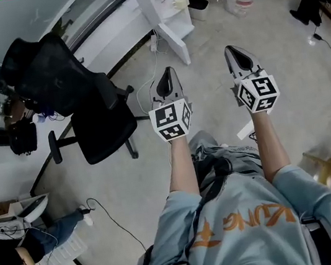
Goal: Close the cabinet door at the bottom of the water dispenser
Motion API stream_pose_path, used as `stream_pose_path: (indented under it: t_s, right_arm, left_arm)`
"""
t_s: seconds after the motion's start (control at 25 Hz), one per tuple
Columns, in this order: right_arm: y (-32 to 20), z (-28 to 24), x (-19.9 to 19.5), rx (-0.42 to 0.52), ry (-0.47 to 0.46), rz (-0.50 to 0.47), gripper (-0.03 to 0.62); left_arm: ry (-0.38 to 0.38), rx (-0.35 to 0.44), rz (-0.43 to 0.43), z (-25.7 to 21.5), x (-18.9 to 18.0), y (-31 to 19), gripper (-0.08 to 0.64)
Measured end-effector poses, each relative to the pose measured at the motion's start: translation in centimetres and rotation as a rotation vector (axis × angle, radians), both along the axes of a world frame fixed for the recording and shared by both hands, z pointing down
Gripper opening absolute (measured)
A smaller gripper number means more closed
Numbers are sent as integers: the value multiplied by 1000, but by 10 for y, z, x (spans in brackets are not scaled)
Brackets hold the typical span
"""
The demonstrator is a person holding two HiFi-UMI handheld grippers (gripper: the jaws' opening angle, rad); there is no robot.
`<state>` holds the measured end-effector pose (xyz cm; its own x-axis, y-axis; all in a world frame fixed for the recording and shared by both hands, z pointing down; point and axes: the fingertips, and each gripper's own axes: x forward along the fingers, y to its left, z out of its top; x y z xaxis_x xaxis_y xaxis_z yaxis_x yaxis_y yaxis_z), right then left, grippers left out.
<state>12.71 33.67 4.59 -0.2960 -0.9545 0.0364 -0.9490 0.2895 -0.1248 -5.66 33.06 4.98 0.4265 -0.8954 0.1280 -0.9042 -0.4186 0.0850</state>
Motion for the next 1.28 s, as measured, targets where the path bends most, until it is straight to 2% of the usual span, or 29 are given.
stream_pose_path:
  t_s: [0.12,0.28,0.48,0.68,0.84,1.04,1.28]
  right_arm:
    - [-5,-6,9,22,3,-6,29]
    - [-22,-9,24,39,-3,10,29]
    - [-54,8,33,36,29,13,29]
    - [-101,10,57,29,-3,74,29]
    - [-152,17,40,-3,-23,53,29]
    - [-210,56,8,-88,-39,26,29]
    - [-287,72,-28,-136,-17,-2,29]
  left_arm:
    - [34,33,-20,-10,-1,-5,11]
    - [42,52,-21,-12,6,-23,11]
    - [70,48,-23,6,13,-65,11]
    - [61,37,20,12,29,-115,11]
    - [40,-13,19,23,21,-163,11]
    - [25,-103,4,61,-3,-217,11]
    - [52,-167,-10,88,-29,-291,11]
